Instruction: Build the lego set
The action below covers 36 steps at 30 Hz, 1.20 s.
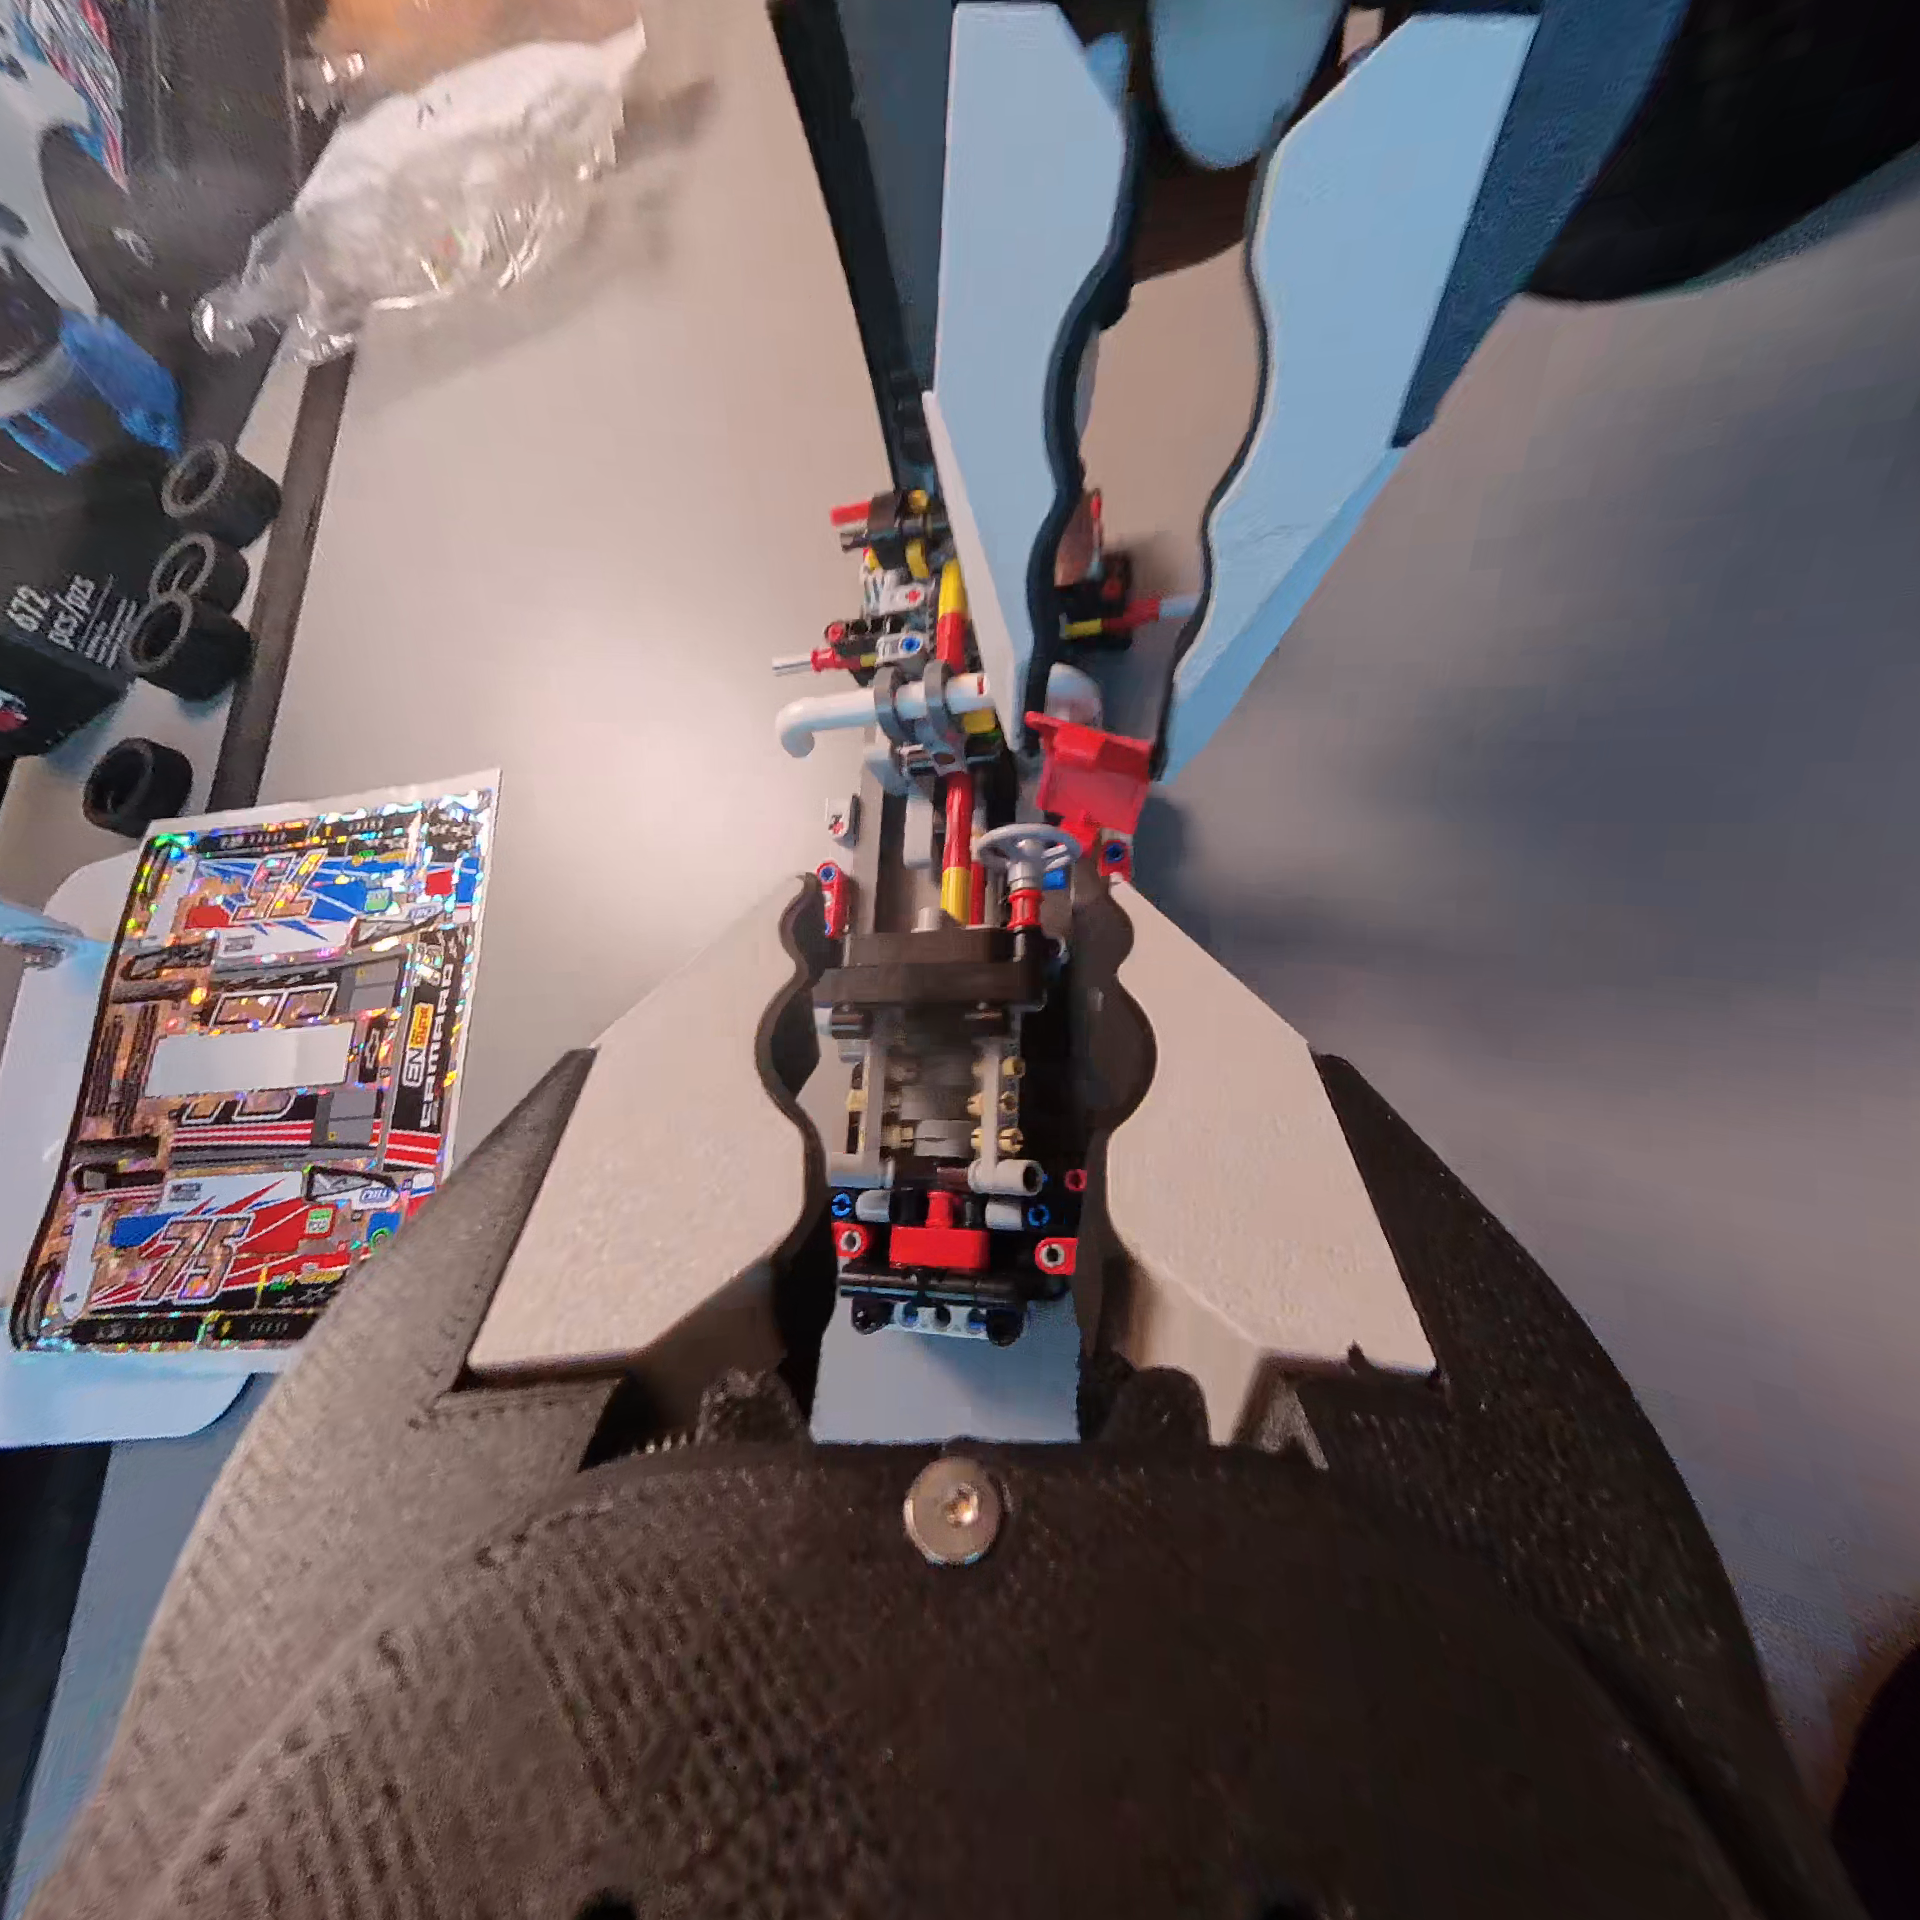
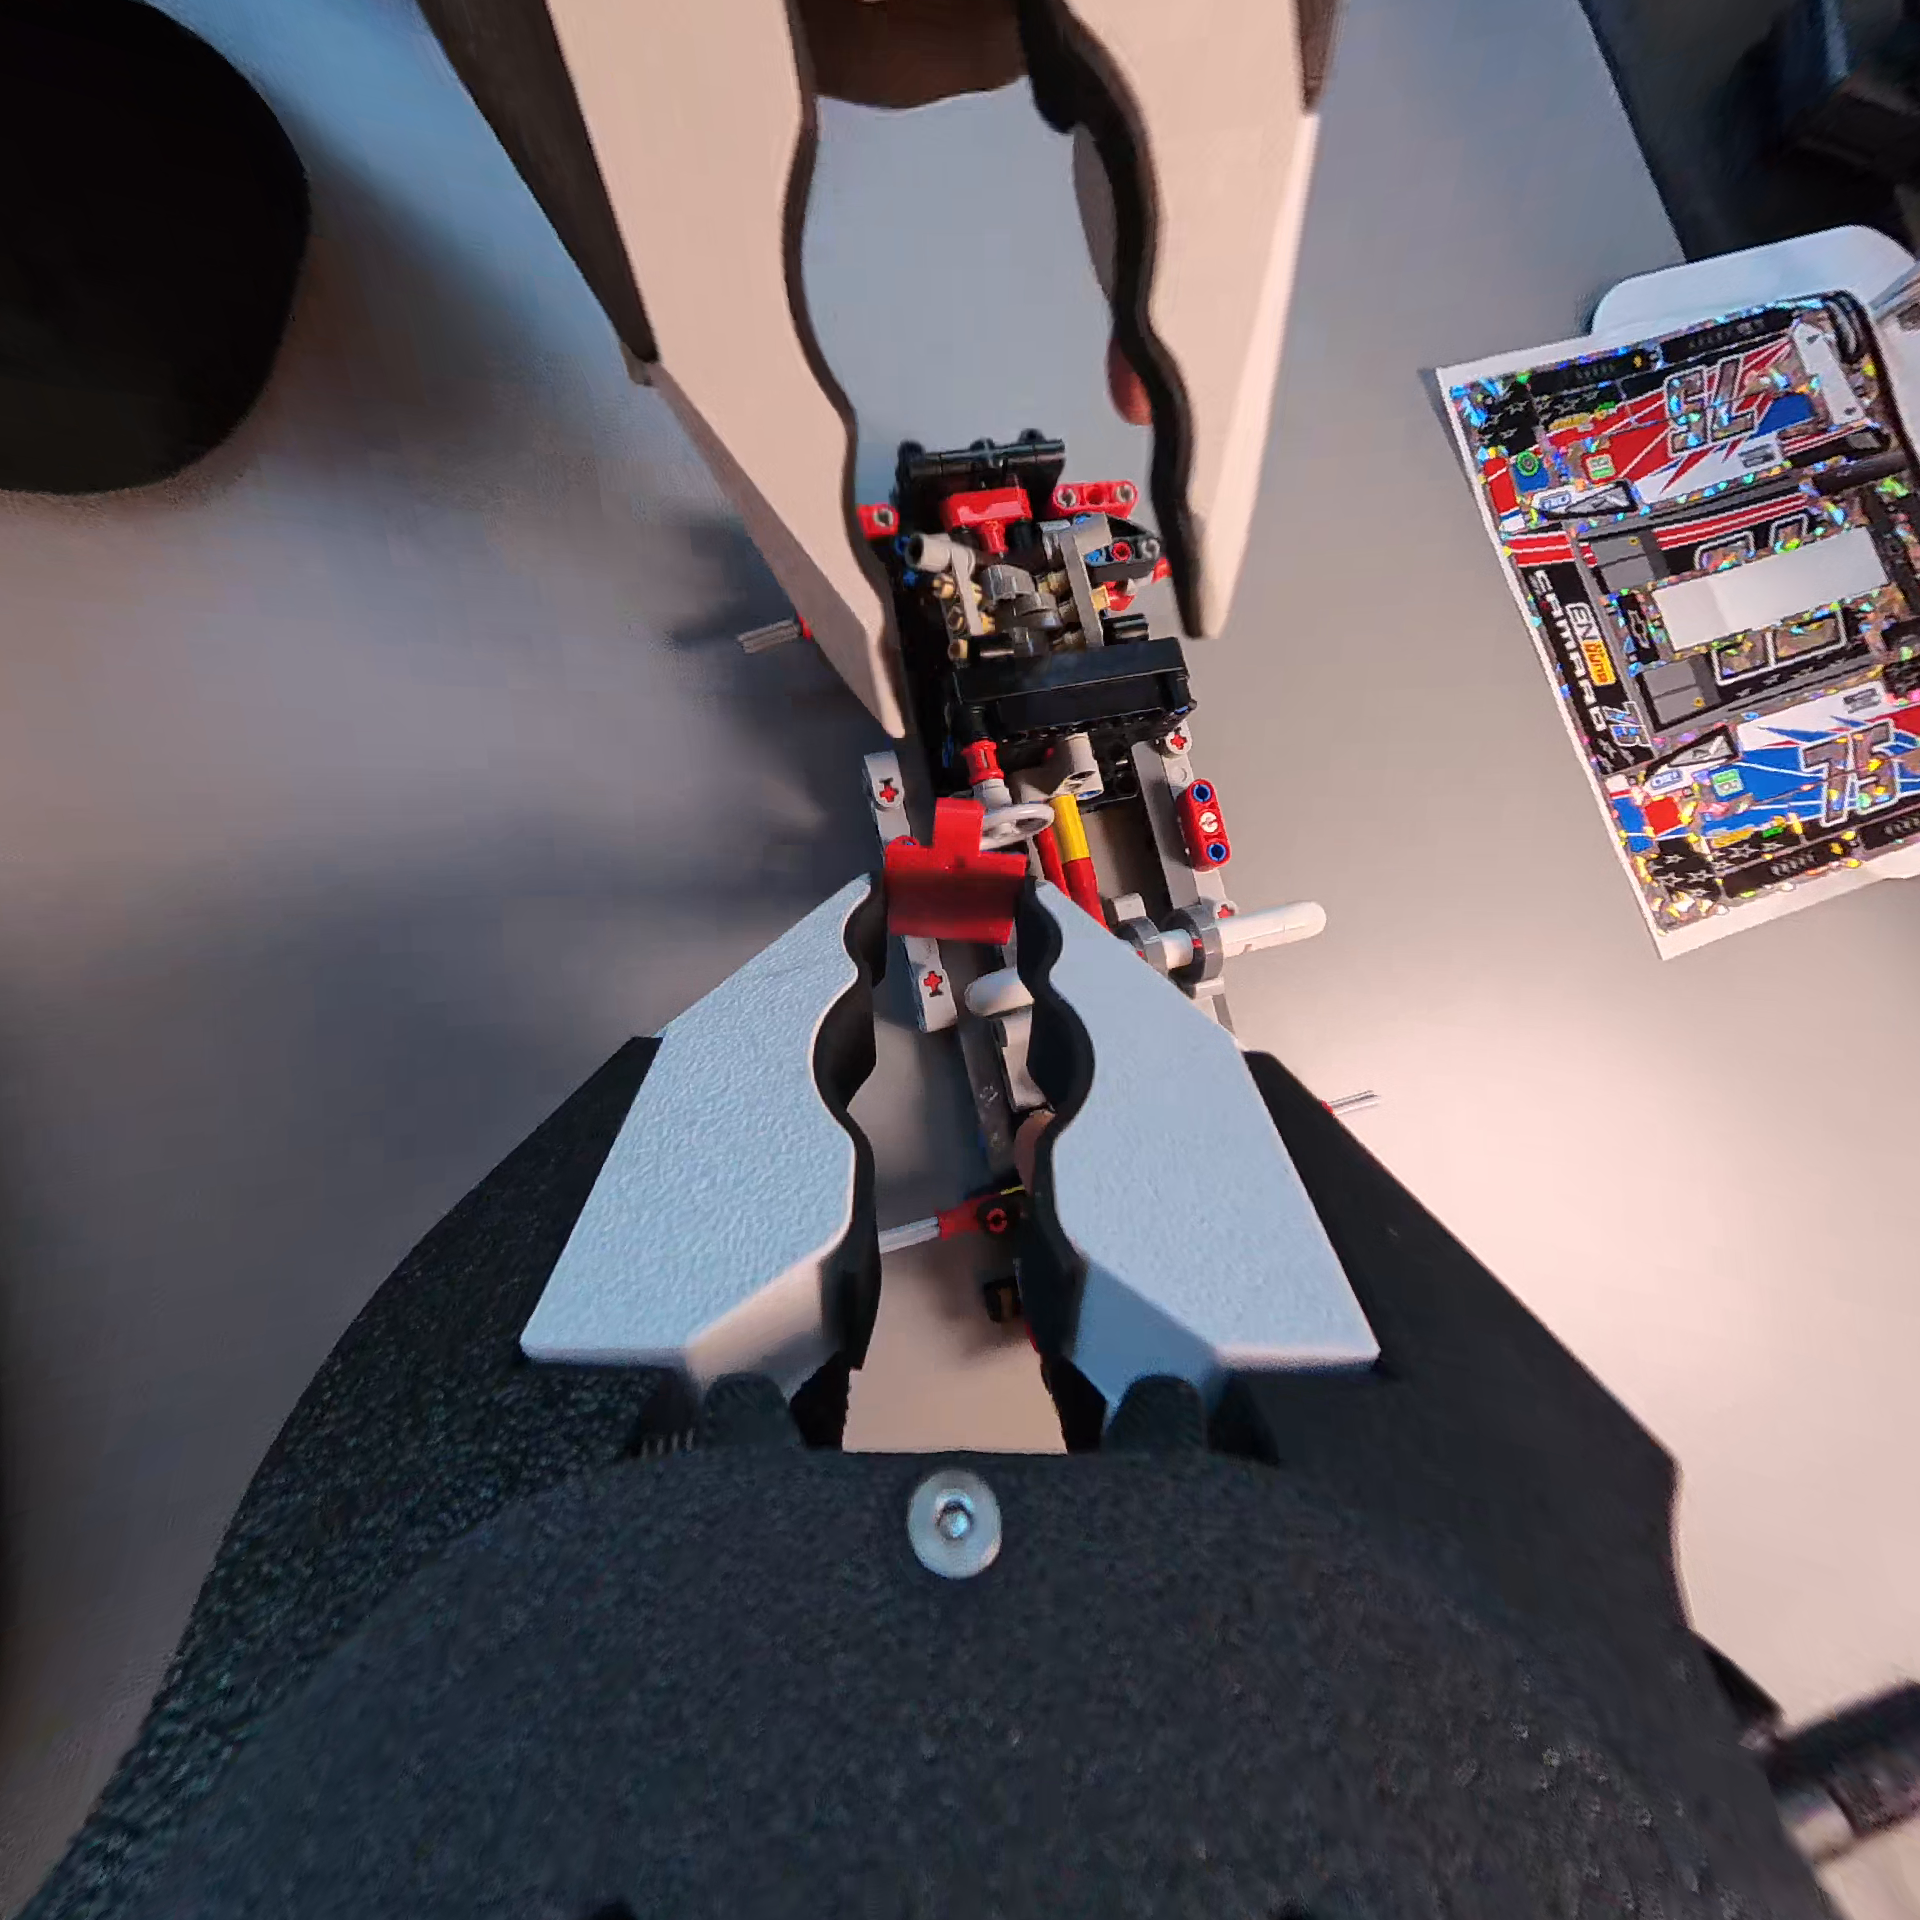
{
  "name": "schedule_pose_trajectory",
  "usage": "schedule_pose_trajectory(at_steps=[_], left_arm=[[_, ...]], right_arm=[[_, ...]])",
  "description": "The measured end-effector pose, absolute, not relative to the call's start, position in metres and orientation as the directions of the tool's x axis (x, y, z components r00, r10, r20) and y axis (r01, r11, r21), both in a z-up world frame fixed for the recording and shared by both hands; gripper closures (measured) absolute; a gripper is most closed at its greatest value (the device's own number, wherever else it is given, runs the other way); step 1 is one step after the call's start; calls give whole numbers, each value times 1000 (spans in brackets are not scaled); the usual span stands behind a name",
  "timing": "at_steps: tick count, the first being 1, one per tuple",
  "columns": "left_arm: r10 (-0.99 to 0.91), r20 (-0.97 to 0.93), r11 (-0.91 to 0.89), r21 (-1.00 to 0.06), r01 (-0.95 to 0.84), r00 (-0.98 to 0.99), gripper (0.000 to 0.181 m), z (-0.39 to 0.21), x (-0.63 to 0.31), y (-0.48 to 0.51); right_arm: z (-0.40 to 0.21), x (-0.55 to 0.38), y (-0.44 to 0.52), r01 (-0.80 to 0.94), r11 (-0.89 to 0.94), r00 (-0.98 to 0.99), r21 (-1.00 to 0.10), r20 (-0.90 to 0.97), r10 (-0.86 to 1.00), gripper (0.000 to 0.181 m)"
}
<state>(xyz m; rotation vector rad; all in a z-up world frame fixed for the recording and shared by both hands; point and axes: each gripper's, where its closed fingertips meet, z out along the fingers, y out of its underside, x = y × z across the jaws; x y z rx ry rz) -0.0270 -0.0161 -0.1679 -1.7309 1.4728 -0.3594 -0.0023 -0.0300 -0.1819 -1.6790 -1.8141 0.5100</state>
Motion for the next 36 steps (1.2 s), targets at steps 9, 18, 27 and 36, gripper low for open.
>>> schedule_pose_trajectory(at_steps=[9, 18, 27, 36], left_arm=[[-961, -137, -7, -858, -513, 242, 161, -167, -3, -45], [-976, -108, 2, -874, -486, 191, 166, -163, -1, -55], [-984, -56, -26, -894, -446, 170, 167, -161, -1, -58], [-987, -3, -61, -914, -400, 159, 172, -159, -3, -60]], right_arm=[[-149, -5, -45, 580, 129, -76, -804, 104, 992, 159], [-148, -2, -51, 553, 102, -116, -827, 45, 992, 159], [-146, 1, -54, 509, 108, -133, -854, 46, 990, 159], [-145, 2, -59, 482, 114, -167, -869, 37, 985, 159]])
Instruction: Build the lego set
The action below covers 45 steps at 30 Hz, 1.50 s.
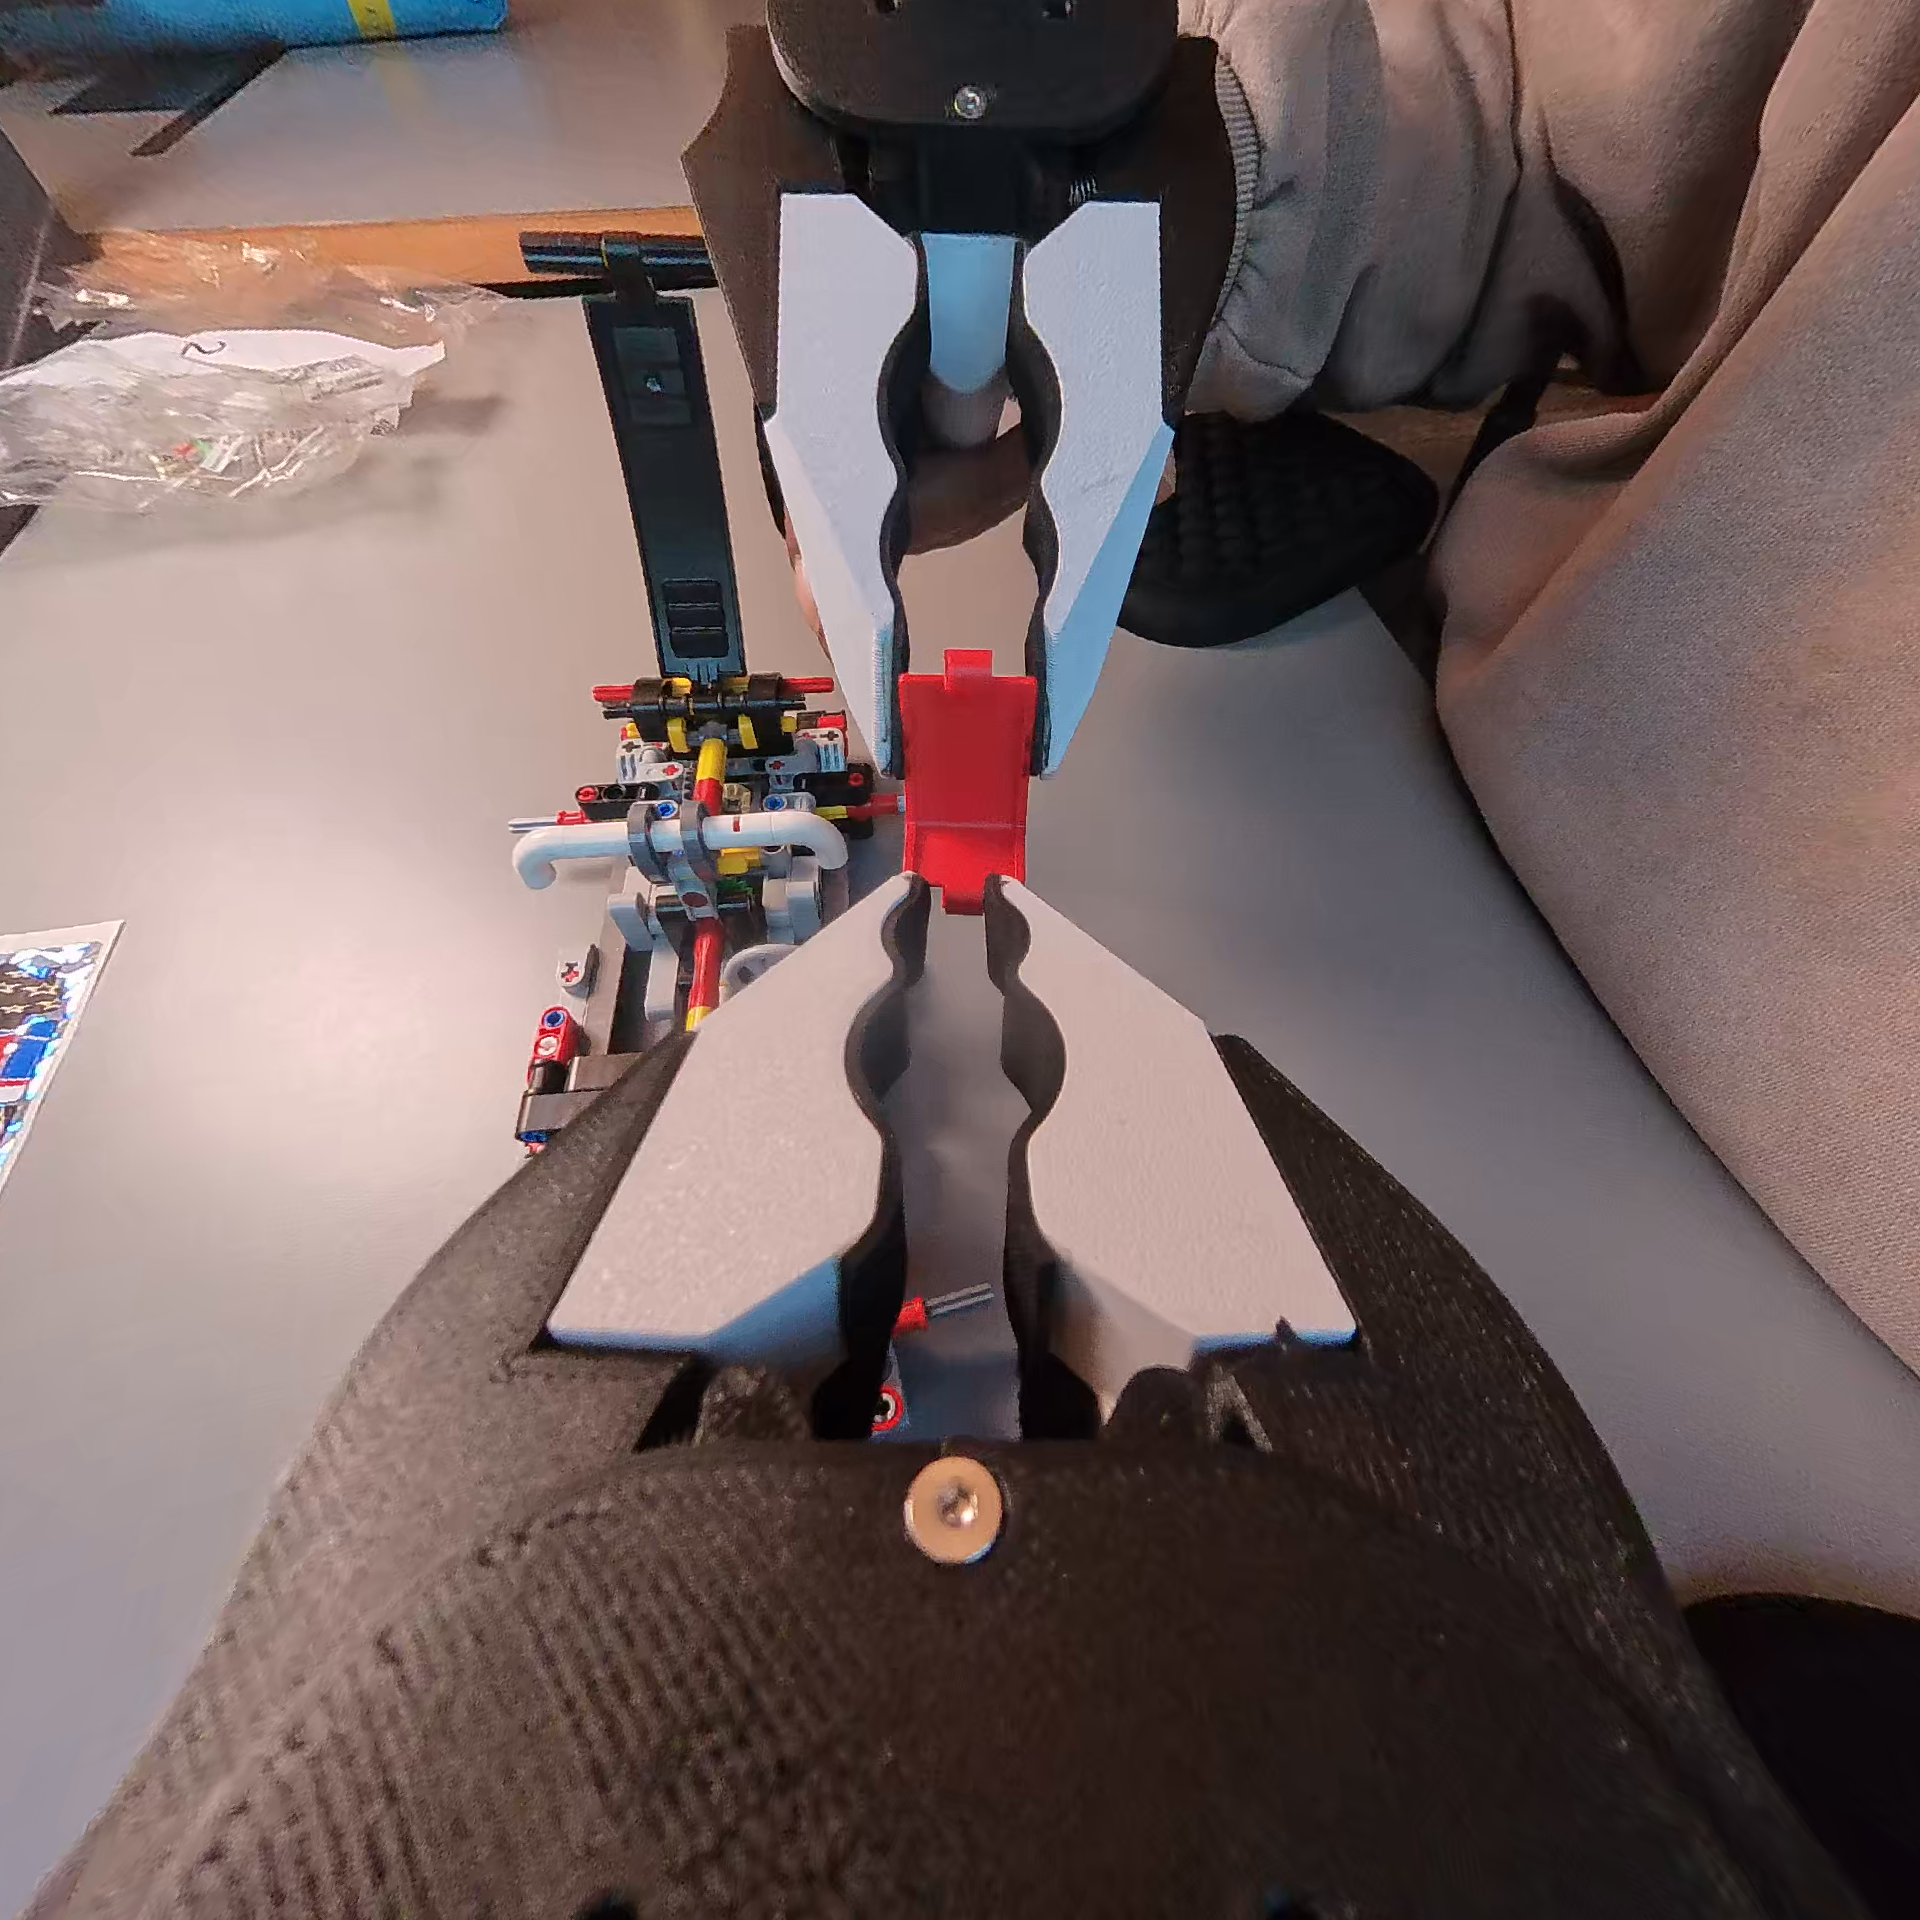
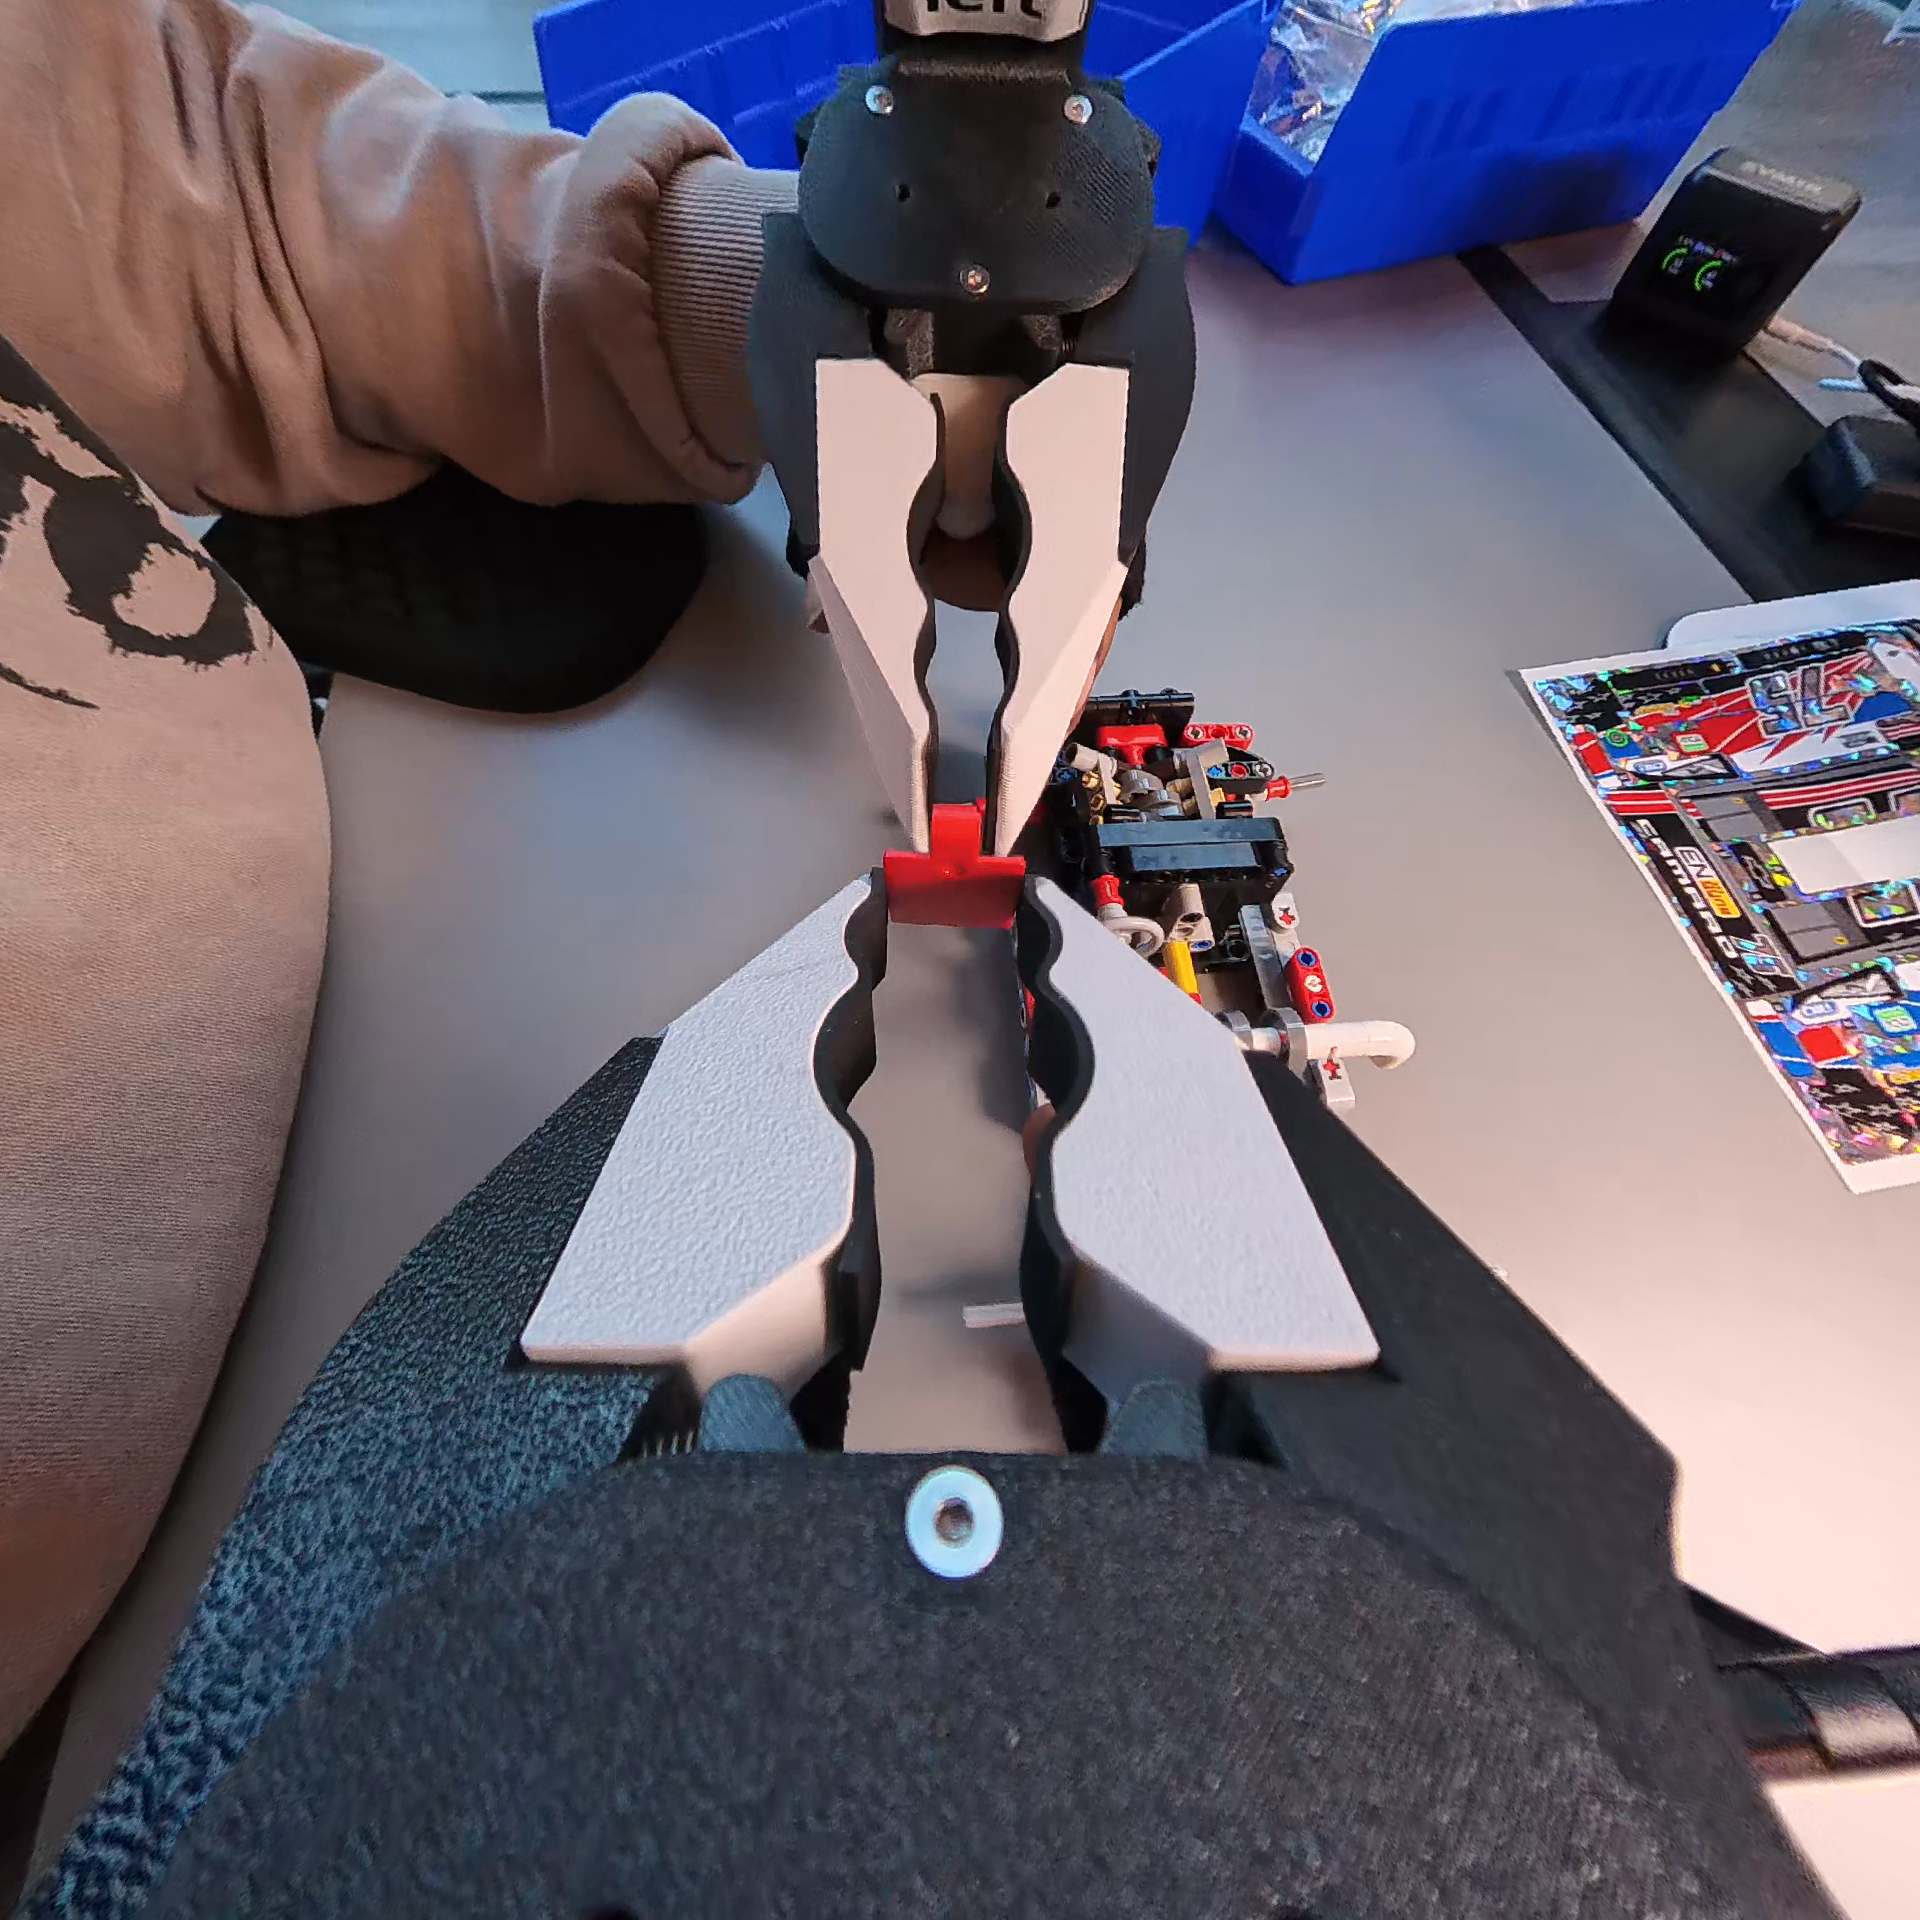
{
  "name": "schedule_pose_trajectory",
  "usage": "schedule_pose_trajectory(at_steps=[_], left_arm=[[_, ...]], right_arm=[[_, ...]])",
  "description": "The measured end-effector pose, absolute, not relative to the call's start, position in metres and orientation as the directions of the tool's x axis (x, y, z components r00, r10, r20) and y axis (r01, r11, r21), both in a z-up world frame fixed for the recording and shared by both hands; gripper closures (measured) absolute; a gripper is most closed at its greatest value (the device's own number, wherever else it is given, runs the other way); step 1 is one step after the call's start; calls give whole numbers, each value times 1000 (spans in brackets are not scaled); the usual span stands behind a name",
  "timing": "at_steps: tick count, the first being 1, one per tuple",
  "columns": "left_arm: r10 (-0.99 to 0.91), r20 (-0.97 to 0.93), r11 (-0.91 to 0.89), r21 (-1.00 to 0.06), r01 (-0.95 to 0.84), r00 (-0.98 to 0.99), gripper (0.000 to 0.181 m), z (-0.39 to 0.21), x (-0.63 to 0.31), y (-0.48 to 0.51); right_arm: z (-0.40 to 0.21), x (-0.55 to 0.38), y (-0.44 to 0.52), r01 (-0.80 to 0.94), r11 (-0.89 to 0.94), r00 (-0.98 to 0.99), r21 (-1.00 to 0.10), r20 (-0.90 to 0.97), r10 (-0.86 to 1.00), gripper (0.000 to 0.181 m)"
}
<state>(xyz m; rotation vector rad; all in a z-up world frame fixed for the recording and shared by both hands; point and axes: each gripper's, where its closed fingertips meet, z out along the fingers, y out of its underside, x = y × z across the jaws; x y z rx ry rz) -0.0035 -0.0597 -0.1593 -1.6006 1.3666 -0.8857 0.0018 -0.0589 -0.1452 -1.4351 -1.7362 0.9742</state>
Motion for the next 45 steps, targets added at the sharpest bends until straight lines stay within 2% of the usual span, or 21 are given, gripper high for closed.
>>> schedule_pose_trajectory(at_steps=[8, 11, 16, 21, 25, 28, 39, 45], left_arm=[[-983, -30, -56, -894, -445, 183, 176, -165, -5, -54], [-982, -40, -58, -868, -492, 186, 176, -170, -8, -54], [-976, -58, -65, -840, -539, 209, 176, -170, -5, -43], [-965, -99, -54, -829, -557, 241, 176, -161, 0, -37], [-965, -91, -61, -837, -544, 247, 176, -159, -1, -37], [-964, -83, -69, -840, -538, 253, 176, -161, -4, -35], [-961, -61, -87, -858, -507, 269, 176, -163, -12, -33], [-962, -62, -87, -854, -513, 267, 176, -165, -13, -34]], right_arm=[[-148, 2, -52, 525, 126, -143, -842, 58, 988, 158], [-131, 14, -43, 562, 197, -137, -803, 144, 980, 151], [-109, 22, -38, 679, 337, -267, -653, 208, 941, 149], [-126, 12, -36, 776, 362, -327, -516, 162, 931, 160], [-133, 6, -36, 793, 375, -356, -481, 134, 925, 174], [-138, 6, -33, 810, 387, -373, -441, 123, 920, 176], [-136, 3, -28, 812, 373, -386, -448, 66, 920, 169], [-140, 4, -28, 810, 367, -384, -457, 60, 922, 173]])
